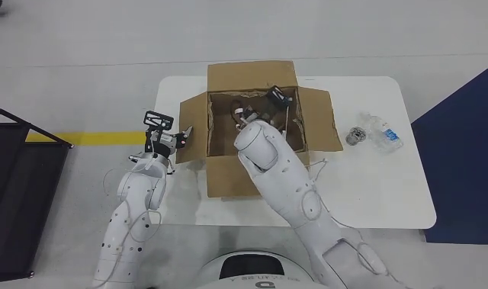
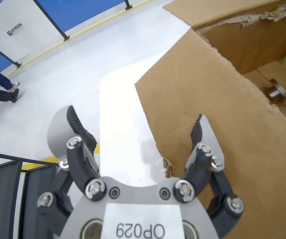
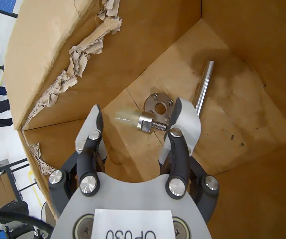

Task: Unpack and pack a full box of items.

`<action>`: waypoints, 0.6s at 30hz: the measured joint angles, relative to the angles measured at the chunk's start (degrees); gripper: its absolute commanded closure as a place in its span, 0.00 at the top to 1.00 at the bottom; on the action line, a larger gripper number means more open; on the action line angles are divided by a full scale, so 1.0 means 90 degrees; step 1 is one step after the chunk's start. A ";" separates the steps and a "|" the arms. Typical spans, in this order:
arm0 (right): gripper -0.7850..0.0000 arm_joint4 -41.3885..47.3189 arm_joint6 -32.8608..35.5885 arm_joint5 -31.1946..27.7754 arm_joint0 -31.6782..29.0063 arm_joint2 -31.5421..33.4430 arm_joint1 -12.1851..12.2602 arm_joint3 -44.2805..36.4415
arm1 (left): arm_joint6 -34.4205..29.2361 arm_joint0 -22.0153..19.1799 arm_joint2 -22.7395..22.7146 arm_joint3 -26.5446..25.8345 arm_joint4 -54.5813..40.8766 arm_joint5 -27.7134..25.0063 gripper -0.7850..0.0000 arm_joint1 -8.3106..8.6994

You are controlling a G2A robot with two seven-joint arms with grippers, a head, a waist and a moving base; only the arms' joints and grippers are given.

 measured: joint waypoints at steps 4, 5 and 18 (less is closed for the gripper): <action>1.00 0.0070 -0.0265 0.0000 -0.0314 0.0120 -0.0068 -0.0440 | 0.0000 0.0000 0.0000 0.0000 0.0000 0.0000 1.00 0.0000; 1.00 0.0070 -0.0306 0.0000 -0.0419 0.0127 -0.0074 -0.0621 | 0.0000 0.0000 0.0000 0.0000 0.0000 0.0000 1.00 0.0000; 1.00 -0.0454 -0.0292 -0.0678 -0.1985 -0.0080 0.0108 -0.3159 | 0.0000 0.0000 0.0000 0.0000 0.0000 0.0000 1.00 0.0000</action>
